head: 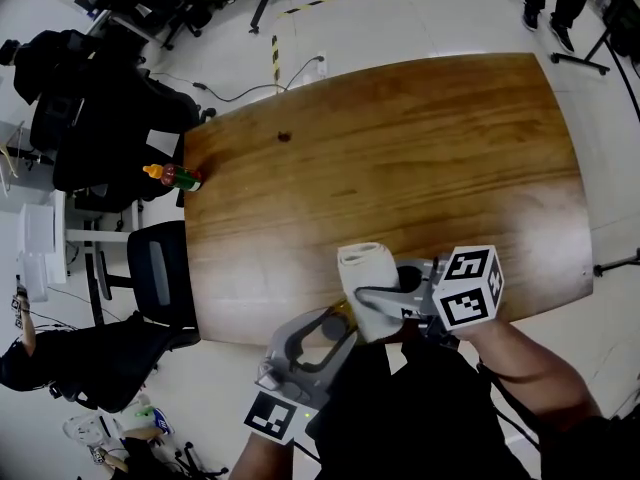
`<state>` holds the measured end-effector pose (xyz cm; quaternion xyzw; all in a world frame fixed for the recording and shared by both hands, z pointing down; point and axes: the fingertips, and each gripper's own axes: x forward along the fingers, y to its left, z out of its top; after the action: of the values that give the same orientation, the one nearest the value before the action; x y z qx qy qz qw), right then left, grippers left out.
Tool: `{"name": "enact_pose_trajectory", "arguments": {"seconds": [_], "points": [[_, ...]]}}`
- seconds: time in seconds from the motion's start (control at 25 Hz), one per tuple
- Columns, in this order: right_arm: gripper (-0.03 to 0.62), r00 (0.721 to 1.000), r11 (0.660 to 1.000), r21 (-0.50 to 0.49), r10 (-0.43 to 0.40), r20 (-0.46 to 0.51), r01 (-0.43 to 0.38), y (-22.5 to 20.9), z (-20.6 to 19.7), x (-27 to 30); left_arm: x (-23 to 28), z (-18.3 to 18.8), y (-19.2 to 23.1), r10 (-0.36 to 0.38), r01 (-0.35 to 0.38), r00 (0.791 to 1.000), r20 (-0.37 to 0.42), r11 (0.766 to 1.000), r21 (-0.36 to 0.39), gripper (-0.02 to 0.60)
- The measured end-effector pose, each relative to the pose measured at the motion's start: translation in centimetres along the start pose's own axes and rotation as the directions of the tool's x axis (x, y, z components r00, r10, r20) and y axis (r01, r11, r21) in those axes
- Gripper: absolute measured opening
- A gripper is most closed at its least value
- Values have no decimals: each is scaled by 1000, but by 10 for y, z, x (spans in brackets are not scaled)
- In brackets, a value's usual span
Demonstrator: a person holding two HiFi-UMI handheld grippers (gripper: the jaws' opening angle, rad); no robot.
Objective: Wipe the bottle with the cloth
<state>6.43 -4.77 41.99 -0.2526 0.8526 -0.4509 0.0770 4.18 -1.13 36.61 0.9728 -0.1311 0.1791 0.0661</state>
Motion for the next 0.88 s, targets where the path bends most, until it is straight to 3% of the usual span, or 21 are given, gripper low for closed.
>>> {"name": "enact_pose_trajectory", "arguments": {"seconds": [0.28, 0.68, 0.88], "points": [[72, 976, 985, -64, -166, -144, 158, -42, -37, 8, 0, -3, -1, -12, 13, 1000, 9, 1000, -18, 169], [72, 865, 919, -199, -390, -316, 341, -78, -66, 13, 3, -1, -2, -21, 22, 999, 30, 999, -29, 167], [72, 787, 860, -318, -499, -363, 399, -83, -76, 25, -5, -3, 3, -23, 24, 999, 38, 999, -21, 167]]}}
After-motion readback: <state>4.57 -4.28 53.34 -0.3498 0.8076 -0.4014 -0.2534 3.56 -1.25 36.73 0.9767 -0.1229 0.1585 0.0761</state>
